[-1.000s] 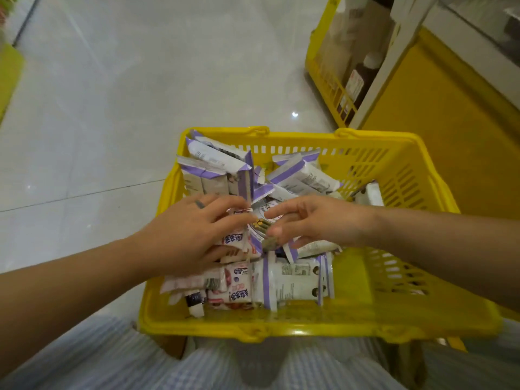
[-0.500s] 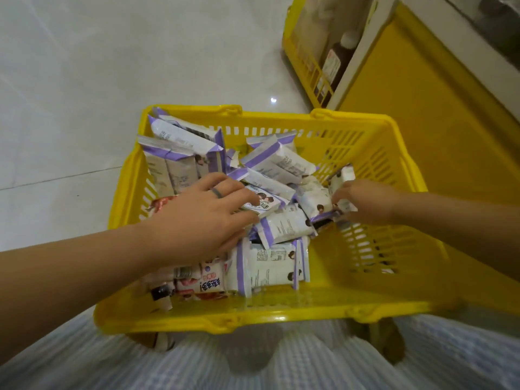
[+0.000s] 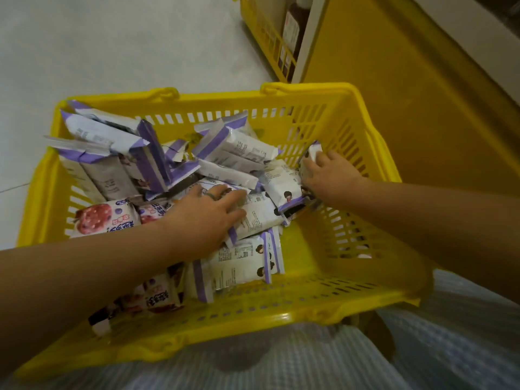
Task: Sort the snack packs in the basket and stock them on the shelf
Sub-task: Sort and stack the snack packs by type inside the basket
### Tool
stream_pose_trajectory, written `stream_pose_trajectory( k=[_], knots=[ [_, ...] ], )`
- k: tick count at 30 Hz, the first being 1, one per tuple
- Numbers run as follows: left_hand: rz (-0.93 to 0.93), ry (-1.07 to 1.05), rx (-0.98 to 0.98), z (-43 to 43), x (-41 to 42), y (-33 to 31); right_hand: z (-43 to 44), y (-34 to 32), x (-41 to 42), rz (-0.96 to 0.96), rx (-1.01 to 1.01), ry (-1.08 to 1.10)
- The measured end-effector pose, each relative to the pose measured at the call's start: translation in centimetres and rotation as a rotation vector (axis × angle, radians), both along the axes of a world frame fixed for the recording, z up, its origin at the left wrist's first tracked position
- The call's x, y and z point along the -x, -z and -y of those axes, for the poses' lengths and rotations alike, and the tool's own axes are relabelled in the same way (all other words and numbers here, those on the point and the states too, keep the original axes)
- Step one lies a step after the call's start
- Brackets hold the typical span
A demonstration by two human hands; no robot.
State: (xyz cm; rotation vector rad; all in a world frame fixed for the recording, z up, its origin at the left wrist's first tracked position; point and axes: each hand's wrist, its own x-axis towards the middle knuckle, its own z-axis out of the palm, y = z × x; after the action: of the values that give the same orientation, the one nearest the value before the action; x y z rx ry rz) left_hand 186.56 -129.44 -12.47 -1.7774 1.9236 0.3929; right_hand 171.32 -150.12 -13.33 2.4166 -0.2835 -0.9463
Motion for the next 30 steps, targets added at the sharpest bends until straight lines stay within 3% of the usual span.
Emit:
stream_pose_trajectory(
  k=[8, 18, 24, 30],
  knots=[
    [0.005, -0.214, -0.045, 0.5, -0.1, -0.2, -0.4, -2.5, -0.1, 0.055, -0.062, -0.090],
    [-0.026, -0.224, -0.045, 1.1, 0.2, -1.1, 0.8, -8.0, -0.4, 0.066, -0.185, -0.034],
    [0.000, -0.186, 0.046, 1.2, 0.1, -2.0, 0.8, -12.2, -1.1, 0.220, -0.475, 0.146],
    [0.034, -0.114, 0.251, 0.0, -0.7, -3.2, -0.9, -11.1, 0.5, 0.032, -0.842, 0.344]
  ],
)
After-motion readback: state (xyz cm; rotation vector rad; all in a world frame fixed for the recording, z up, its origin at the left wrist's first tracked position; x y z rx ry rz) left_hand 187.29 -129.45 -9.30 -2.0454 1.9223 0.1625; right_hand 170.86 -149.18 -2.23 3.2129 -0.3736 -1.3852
